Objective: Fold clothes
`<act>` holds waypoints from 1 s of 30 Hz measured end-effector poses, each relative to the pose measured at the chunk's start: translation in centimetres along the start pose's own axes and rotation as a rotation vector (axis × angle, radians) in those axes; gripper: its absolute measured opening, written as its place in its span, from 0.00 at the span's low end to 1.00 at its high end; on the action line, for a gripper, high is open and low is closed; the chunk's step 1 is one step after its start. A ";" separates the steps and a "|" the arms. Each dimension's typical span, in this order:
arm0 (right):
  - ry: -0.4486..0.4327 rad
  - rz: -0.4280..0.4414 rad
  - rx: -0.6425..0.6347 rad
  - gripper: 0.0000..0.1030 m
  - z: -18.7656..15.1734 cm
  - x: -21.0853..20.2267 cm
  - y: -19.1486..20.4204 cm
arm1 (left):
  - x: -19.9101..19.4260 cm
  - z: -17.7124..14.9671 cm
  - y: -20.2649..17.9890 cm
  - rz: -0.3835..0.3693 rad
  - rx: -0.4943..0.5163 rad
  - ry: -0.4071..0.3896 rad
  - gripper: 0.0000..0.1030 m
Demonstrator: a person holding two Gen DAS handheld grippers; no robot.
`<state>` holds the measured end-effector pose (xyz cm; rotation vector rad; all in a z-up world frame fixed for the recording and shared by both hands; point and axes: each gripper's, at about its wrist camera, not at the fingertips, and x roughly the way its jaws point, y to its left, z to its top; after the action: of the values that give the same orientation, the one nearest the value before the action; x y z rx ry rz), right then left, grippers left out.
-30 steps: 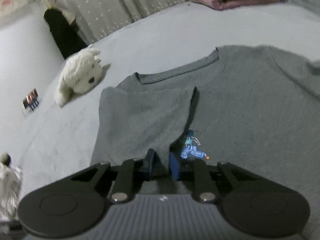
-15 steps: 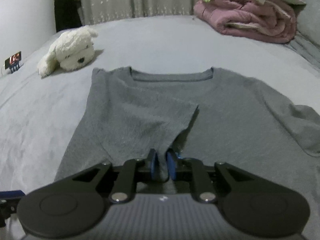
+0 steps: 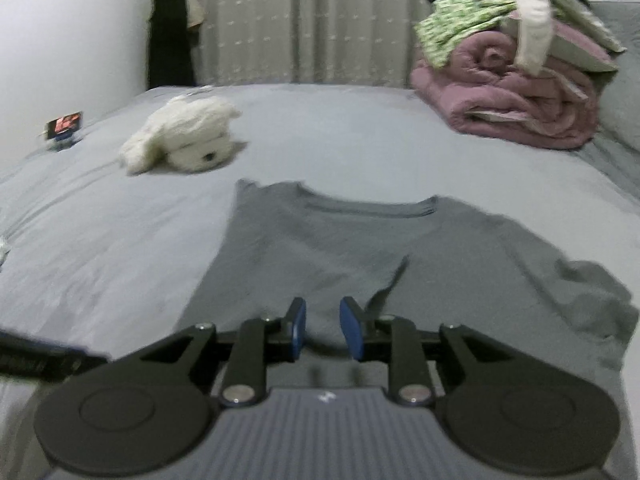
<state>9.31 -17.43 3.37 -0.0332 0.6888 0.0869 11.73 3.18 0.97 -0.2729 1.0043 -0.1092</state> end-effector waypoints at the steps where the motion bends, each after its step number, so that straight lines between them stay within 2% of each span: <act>1: 0.021 0.019 -0.019 0.21 -0.5 0.2 0.5 | -0.1 0.1 0.2 0.000 -0.005 -0.001 0.24; 4: 0.107 0.039 -0.082 0.20 -2.5 1.1 1.7 | -0.4 0.3 0.8 0.000 -0.024 -0.008 0.24; 9: 0.079 0.007 -0.156 0.20 -5.0 -0.6 2.7 | -0.9 0.7 1.8 -0.001 -0.058 -0.024 0.24; 14: 0.045 0.014 -0.180 0.20 -6.1 -3.3 3.1 | -0.9 0.5 1.5 -0.007 -0.048 -0.023 0.24; 18: -0.004 0.073 -0.173 0.20 -5.7 -5.1 3.9 | -1.1 0.4 1.4 -0.011 -0.041 -0.027 0.24; 21: 0.047 0.103 -0.159 0.20 -5.9 -4.8 4.7 | -1.3 0.4 1.4 -0.013 -0.036 -0.031 0.24; 23: 0.118 0.063 -0.138 0.20 -6.6 -3.9 4.8 | -1.4 0.3 1.5 -0.011 -0.039 -0.030 0.24; 28: 0.128 0.109 0.022 0.21 -7.5 -4.3 3.1 | -1.6 0.2 1.2 -0.022 -0.033 -0.033 0.24; 29: 0.131 0.116 0.057 0.28 -7.6 -4.4 2.7 | -1.6 0.2 1.2 -0.025 -0.030 -0.033 0.24; 30: 0.135 0.123 0.093 0.28 -7.7 -4.4 2.3 | -1.6 0.2 1.2 -0.027 -0.028 -0.033 0.24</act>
<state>0.86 -15.86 0.23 0.0929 0.8287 0.1717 10.98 4.66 2.04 -0.3126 0.9699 -0.1151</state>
